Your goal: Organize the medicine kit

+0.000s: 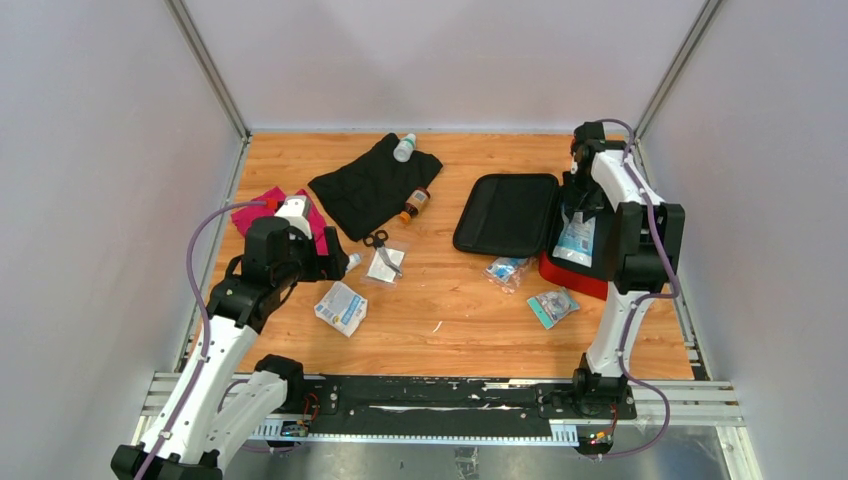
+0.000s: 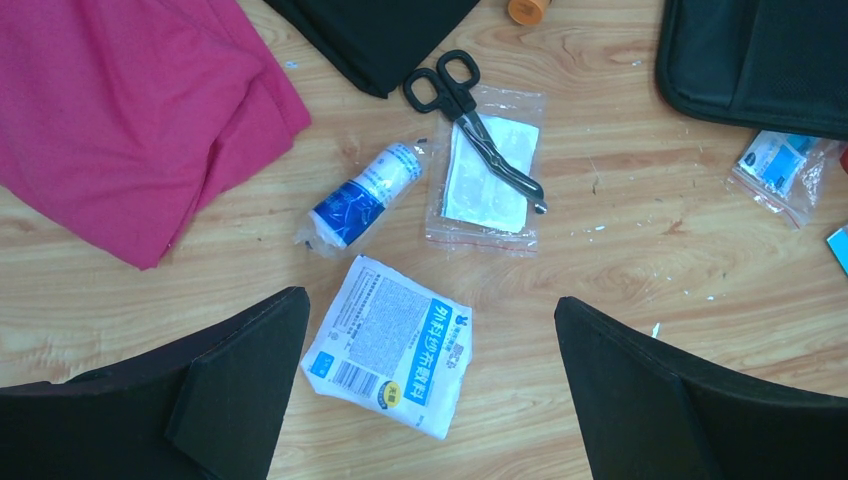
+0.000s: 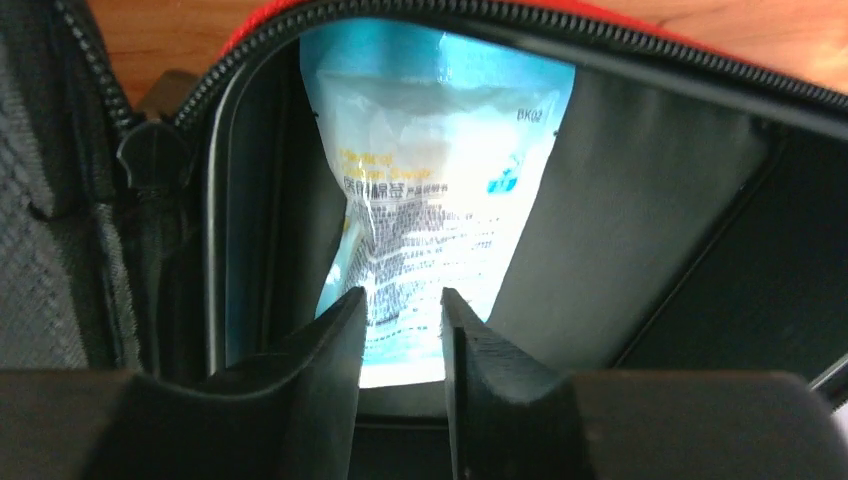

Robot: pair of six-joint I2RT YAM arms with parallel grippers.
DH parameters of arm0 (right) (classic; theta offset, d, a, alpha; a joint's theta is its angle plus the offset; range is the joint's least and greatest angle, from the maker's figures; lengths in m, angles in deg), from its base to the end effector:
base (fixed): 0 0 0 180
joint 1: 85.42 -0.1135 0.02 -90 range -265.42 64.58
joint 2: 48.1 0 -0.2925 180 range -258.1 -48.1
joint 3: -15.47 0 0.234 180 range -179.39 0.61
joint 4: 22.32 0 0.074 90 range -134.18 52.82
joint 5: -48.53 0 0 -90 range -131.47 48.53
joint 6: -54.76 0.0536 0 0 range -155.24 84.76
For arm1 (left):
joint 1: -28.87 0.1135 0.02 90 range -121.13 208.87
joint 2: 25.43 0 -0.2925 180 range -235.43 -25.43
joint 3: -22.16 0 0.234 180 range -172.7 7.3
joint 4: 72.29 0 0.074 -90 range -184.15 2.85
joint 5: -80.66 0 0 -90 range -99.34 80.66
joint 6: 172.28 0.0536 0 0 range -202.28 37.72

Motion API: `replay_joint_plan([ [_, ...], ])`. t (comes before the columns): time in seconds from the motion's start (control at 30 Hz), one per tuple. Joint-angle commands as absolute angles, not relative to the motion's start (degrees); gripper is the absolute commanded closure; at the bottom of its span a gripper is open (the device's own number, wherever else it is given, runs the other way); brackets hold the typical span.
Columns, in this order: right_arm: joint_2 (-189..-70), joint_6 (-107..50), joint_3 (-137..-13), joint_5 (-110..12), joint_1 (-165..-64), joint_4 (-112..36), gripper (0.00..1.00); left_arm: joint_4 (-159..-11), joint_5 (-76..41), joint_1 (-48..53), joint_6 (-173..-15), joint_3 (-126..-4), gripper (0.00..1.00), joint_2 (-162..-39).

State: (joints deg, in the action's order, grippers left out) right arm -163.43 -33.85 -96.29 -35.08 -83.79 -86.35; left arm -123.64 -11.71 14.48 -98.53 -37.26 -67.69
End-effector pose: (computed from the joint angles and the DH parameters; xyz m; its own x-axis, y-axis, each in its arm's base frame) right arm 0.4268 -0.0181 0.2456 -0.9222 0.0504 -0.3835 0.0931 0.9912 -0.0936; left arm 0.1279 -0.0351 0.3076 -0.6013 -0.1344 -0.7876 0.1179 0.9601 -0.2538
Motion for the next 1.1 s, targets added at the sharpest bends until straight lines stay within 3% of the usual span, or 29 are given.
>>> replay_joint_plan([
  [0.0,-160.16,-33.30,-94.96,-36.72,-83.40,-88.87,0.56,-122.93,-12.28,14.20,-97.83,-36.76,0.00,-67.80],
  [0.1,-155.59,-30.81,-92.39,-34.13,-83.40,-88.62,0.48,-122.84,-12.45,14.19,-97.83,-36.69,0.00,-68.08],
  [0.33,-138.03,-18.25,-84.67,-33.67,-83.40,-88.47,0.47,-122.84,-12.27,14.19,-97.92,-36.65,0.00,-68.07],
  [0.5,-123.57,-9.11,-70.47,-50.56,-83.51,-83.88,0.47,-123.25,-10.94,14.19,-98.18,-36.90,0.00,-67.84],
  [0.6,-113.33,-3.23,-61.31,-53.73,-85.08,-82.13,0.45,-123.66,-10.11,14.10,-98.25,-37.07,0.00,-67.57],
  [0.87,-90.22,11.86,-40.62,-45.58,-87.40,-84.02,0.43,-123.09,-11.04,14.10,-99.94,-38.25,0.00,-69.04],
  [1.07,-91.00,11.76,-34.69,-41.50,-87.44,-81.17,0.43,-113.71,-16.96,11.22,-107.37,-36.38,0.01,-69.92],
])
